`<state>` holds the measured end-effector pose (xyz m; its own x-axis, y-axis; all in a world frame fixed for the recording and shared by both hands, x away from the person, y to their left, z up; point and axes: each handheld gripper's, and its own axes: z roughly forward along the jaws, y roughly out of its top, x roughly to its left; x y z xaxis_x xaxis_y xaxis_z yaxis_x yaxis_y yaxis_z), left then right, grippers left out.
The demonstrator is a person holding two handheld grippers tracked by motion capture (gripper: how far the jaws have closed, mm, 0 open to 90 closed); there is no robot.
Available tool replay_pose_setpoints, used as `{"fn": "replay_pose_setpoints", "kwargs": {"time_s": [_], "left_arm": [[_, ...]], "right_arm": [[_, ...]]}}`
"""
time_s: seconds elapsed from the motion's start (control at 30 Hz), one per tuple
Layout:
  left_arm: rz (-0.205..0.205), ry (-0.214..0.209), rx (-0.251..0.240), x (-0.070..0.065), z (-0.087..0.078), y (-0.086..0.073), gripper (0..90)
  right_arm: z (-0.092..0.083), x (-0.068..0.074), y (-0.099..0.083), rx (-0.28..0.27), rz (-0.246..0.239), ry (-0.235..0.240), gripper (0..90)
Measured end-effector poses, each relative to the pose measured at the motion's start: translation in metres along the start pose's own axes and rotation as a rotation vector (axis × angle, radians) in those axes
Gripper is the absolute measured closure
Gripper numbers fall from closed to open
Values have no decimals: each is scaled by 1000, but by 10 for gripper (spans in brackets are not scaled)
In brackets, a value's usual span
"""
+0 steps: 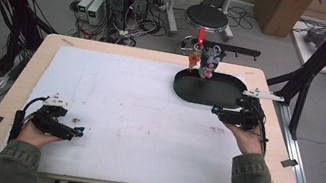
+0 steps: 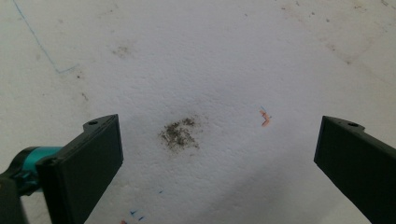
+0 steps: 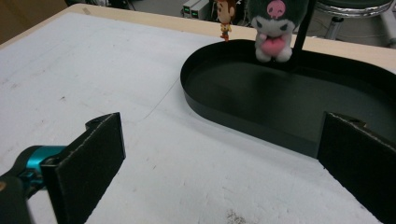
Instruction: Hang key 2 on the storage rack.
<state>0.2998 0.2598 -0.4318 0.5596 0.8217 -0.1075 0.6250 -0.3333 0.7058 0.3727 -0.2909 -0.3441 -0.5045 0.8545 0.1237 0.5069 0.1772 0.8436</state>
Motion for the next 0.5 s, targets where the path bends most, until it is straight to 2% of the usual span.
{"fn": "replay_pose_setpoints", "kwargs": {"time_s": [0.17,0.5], "left_arm": [[2,0,9,2,-1,-1,17],[-14,10,8,4,-4,-6,17]], "right_arm": [[5,-1,-14,-25,-26,29,6],[7,-1,-33,-36,-28,41,6]]}}
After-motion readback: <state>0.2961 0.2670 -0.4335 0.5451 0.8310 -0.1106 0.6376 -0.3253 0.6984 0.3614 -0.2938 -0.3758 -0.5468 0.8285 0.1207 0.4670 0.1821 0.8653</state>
